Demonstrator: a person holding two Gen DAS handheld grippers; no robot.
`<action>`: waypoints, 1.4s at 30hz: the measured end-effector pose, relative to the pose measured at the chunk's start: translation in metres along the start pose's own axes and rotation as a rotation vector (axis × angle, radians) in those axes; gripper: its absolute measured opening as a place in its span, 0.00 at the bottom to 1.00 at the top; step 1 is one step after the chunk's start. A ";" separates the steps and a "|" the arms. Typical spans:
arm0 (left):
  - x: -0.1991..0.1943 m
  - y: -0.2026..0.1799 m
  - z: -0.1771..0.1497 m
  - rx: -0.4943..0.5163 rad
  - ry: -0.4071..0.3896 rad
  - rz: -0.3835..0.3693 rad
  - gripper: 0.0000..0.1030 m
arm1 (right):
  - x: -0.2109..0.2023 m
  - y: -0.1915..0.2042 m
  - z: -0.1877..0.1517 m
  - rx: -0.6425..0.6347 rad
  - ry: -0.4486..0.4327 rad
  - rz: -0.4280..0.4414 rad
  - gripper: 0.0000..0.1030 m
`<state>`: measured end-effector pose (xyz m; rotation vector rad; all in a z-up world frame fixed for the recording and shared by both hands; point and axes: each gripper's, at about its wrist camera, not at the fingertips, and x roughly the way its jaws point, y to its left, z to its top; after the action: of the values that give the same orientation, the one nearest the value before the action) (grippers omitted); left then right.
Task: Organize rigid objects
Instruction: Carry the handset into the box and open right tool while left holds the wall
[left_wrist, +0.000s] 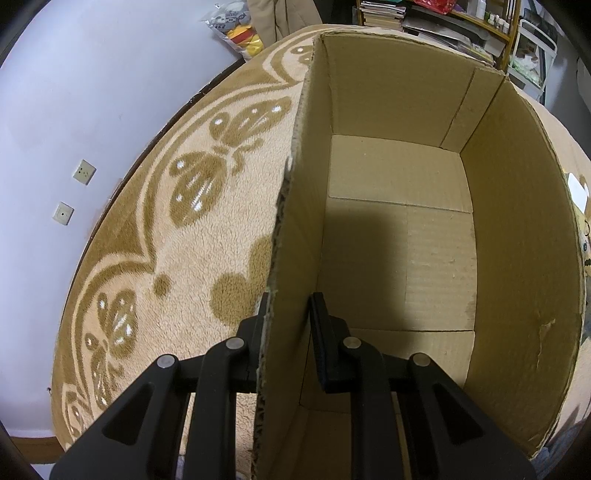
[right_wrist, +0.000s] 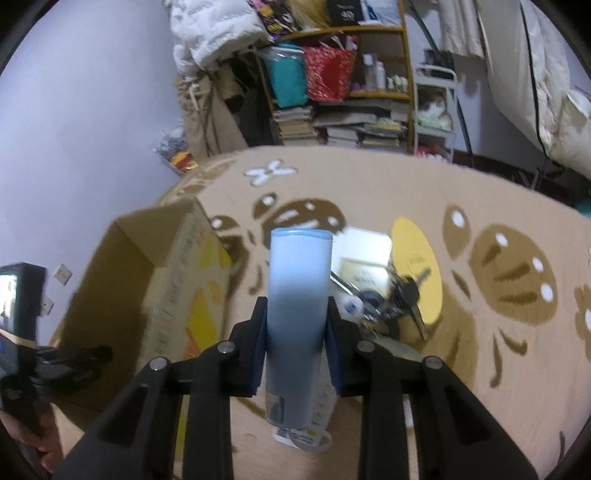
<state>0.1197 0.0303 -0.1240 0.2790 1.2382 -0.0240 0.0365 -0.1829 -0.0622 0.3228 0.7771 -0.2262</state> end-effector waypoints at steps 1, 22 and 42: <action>0.000 0.000 0.000 0.000 0.001 0.000 0.17 | -0.003 0.004 0.004 -0.011 -0.009 0.006 0.29; 0.002 0.002 -0.001 -0.004 0.003 -0.003 0.17 | -0.018 0.086 0.059 -0.101 -0.120 0.167 0.29; 0.004 0.004 0.000 -0.013 0.010 -0.017 0.17 | 0.037 0.098 0.048 0.001 0.038 0.227 0.28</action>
<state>0.1220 0.0348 -0.1274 0.2582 1.2498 -0.0292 0.1243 -0.1122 -0.0368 0.4137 0.7707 -0.0066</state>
